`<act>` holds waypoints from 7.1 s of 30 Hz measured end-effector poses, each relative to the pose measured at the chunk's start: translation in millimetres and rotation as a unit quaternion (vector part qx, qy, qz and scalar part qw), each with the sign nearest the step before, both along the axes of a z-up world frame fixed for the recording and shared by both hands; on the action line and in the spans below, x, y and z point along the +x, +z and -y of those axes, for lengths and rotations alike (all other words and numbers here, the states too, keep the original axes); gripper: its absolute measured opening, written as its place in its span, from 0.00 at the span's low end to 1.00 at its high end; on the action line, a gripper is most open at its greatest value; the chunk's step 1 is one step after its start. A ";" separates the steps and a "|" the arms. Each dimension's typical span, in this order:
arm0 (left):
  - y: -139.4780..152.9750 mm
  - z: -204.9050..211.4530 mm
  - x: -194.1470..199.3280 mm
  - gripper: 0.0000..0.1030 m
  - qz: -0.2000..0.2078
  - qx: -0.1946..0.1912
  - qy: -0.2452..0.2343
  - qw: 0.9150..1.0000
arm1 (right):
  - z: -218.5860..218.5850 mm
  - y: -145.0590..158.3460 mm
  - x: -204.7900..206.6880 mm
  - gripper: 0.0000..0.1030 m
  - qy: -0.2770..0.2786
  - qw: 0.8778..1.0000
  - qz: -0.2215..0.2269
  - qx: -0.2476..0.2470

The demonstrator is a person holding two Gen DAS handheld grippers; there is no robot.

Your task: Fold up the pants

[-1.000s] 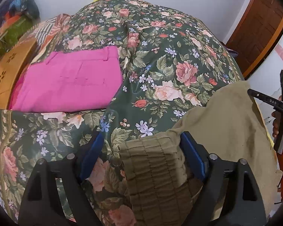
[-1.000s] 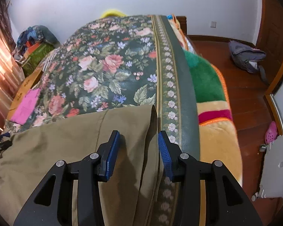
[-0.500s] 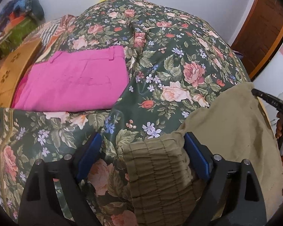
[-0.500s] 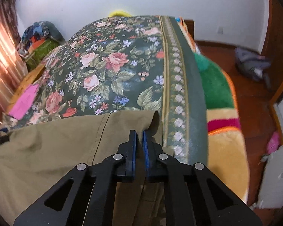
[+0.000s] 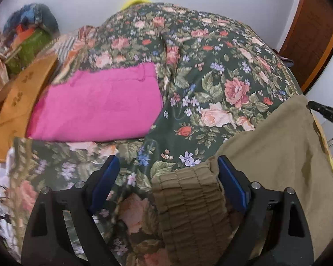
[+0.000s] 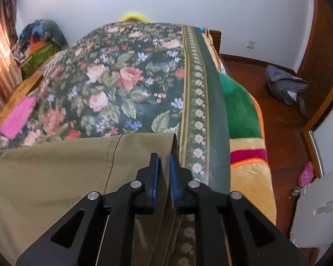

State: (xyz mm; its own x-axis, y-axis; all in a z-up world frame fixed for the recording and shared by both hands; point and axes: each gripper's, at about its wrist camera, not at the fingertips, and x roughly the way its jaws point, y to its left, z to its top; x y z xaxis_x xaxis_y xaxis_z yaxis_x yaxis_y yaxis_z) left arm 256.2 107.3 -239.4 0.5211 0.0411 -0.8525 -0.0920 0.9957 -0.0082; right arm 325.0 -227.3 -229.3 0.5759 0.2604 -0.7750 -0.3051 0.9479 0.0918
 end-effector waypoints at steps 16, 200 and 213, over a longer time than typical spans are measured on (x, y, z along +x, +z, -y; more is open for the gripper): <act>25.9 60.5 -57.9 0.87 0.000 -0.036 -0.069 0.997 | -15.9 20.4 -122.1 0.29 0.069 0.995 -0.045 0.055; 103.9 166.1 -123.2 0.92 0.117 0.005 -0.137 0.984 | 2.7 36.1 -254.7 0.53 0.006 0.991 -0.014 0.130; 3.4 90.1 -11.2 0.93 -0.013 0.051 -0.070 0.996 | -28.8 12.3 -244.9 0.54 0.041 0.990 -0.055 0.123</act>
State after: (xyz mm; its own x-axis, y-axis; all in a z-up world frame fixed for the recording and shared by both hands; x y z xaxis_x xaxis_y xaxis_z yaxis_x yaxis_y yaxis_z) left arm 245.1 17.2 -236.0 0.5051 0.0561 -0.8612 0.0496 0.9943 0.0938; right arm 80.1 -198.5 -217.0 0.4602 0.4923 -0.7388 -0.3556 0.8647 0.3547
